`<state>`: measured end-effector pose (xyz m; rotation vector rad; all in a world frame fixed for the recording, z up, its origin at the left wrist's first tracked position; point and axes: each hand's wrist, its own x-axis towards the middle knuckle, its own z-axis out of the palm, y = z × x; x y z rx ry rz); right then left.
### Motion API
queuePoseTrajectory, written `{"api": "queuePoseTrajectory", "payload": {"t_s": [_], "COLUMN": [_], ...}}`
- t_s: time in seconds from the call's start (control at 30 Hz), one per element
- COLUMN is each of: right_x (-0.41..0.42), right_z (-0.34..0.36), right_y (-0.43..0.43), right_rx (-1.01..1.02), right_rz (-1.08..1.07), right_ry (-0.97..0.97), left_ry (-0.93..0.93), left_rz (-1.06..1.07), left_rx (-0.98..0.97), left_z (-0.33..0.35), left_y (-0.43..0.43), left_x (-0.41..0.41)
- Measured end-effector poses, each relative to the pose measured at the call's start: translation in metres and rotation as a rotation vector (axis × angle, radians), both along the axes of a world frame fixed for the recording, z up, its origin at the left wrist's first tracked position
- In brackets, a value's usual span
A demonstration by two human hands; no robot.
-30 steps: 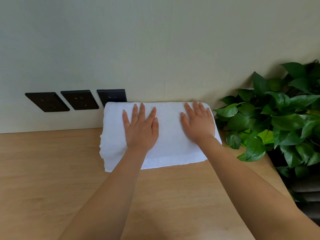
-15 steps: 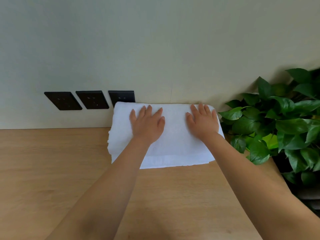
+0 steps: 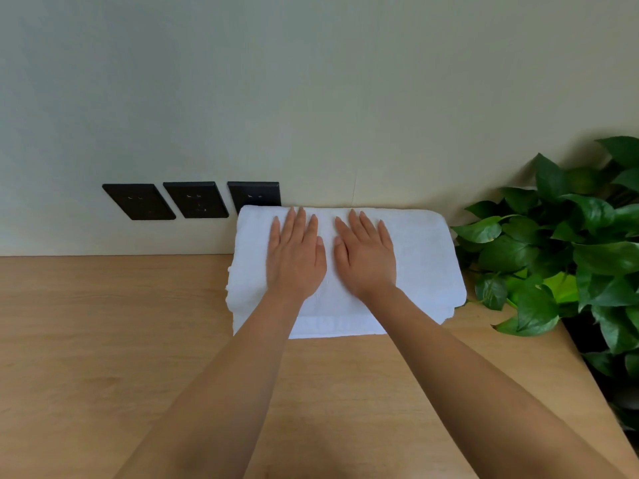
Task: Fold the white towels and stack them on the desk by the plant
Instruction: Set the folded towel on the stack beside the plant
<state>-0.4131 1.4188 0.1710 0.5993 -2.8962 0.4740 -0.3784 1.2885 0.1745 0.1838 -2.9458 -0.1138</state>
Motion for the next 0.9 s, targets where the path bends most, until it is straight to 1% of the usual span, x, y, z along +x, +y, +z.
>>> {"api": "queuePoseTrajectory", "payload": {"t_s": [0.13, 0.23, 0.3, 0.37, 0.43, 0.5, 0.53, 0.63, 0.8, 0.9], "right_x": [-0.001, -0.001, -0.001, -0.001, 0.000, 0.001, 0.001, 0.001, 0.002, 0.002], "right_z": [-0.006, -0.006, -0.006, -0.006, -0.005, -0.005, -0.005, -0.005, -0.007, -0.007], "right_y": [-0.002, -0.003, -0.002, -0.001, -0.001, -0.001, -0.001, -0.001, -0.002, -0.002], "right_rx": [-0.003, -0.022, -0.036, -0.041, -0.042, -0.044, -0.045, -0.040, -0.019, 0.002], "right_rz": [-0.015, -0.022, -0.017, -0.013, -0.013, -0.015, -0.015, -0.005, 0.005, 0.006], "right_ry": [0.011, 0.007, 0.013, 0.007, 0.010, 0.010, 0.007, 0.001, 0.020, 0.011], "left_ry": [-0.074, -0.115, -0.135, -0.135, -0.119, -0.091, -0.069, -0.060, -0.086, -0.134], "left_rz": [0.020, -0.008, -0.080, -0.198, -0.273, -0.243, -0.194, -0.066, -0.050, -0.040], "left_rx": [0.004, 0.055, 0.074, 0.109, 0.081, 0.035, 0.050, 0.209, 0.419, 0.464], "left_z": [-0.002, 0.001, 0.006, 0.011, 0.012, 0.009, 0.008, 0.005, -0.008, -0.011], "left_y": [0.002, -0.003, -0.017, -0.039, -0.059, -0.074, -0.079, -0.084, -0.086, -0.089], "left_x": [-0.005, -0.009, -0.012, -0.011, -0.003, 0.008, 0.011, 0.018, 0.020, 0.016]}}
